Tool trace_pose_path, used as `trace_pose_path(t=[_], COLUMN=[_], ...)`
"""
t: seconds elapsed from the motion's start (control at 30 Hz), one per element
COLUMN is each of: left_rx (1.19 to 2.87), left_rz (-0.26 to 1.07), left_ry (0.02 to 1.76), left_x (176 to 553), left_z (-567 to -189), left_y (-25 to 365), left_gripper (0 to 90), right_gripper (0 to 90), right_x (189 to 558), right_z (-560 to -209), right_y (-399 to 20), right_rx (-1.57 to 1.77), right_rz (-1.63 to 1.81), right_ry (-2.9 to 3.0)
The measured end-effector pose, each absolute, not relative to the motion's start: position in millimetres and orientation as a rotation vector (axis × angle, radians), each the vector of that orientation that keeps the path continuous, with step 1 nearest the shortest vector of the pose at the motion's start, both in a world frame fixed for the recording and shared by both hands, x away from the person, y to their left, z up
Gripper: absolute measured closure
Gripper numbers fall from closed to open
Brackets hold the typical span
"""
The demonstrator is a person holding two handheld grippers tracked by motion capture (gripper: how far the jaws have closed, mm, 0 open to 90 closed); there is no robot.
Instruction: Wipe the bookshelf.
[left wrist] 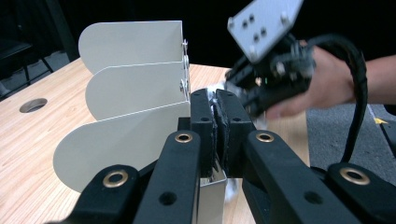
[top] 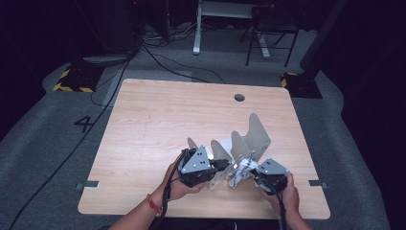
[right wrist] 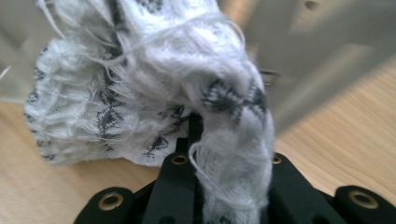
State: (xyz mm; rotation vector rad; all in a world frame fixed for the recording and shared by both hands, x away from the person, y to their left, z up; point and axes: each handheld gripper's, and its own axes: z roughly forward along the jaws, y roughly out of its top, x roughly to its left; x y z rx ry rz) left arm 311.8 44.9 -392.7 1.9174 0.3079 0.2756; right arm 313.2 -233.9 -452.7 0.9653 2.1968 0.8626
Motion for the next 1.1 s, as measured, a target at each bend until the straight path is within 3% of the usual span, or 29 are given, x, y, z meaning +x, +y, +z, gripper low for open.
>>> trace_pose_path(t=[0.17,0.37,0.77,1.1], left_rx=[1.923,1.921,1.914,1.909], left_rz=[0.292,0.303,0.302,0.296], left_ry=[0.297,0.299,0.300,0.301], left_x=[312.0,310.5,309.9,309.9], left_z=[-393.2,-393.8,-394.4,-394.7], left_y=[44.0,43.0,43.9,44.5], left_gripper=[86.1,85.6,85.2,85.2], right_gripper=[83.1,83.2,83.2,83.3], right_x=[303.2,282.2,281.1,306.7], right_z=[-425.2,-402.9,-444.5,-456.0], right_y=[-238.4,-202.8,-160.4,-199.3], right_rx=[0.947,0.783,0.678,0.845], right_rz=[0.970,1.062,0.914,0.841], right_ry=[2.155,2.189,2.354,2.277])
